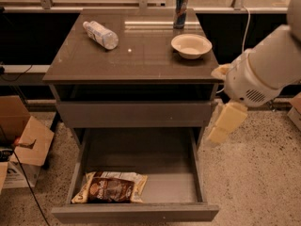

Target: Pick brown chip bag from middle drawer and place on counter

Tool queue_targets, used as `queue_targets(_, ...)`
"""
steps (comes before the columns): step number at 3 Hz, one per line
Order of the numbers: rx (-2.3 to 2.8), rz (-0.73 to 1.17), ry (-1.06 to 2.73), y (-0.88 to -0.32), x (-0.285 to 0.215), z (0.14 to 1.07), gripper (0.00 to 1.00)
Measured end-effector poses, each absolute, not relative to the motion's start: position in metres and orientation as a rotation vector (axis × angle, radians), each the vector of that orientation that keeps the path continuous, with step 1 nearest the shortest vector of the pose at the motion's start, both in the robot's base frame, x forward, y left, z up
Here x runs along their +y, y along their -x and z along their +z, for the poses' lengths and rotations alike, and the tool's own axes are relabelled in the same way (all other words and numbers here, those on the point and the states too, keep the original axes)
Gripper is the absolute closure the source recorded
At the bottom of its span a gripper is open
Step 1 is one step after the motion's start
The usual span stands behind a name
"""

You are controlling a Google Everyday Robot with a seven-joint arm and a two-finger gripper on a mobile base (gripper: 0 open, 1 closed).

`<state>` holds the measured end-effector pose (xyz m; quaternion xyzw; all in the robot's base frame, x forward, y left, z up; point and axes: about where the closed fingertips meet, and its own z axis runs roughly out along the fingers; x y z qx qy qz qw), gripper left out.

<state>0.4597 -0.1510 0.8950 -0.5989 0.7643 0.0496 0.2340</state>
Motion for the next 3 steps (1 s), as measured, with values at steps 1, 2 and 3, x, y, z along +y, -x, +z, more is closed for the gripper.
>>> queue_targets(1, 2.045, 0.258, 1.604, -0.465, -0.118, 0.87, 0.0)
queue_targets(2, 2.017, 0.36, 1.601, -0.471, -0.077, 0.835, 0.0)
queue_targets(3, 2.006, 0.431, 1.582, -0.476, -0.043, 0.801, 0.0)
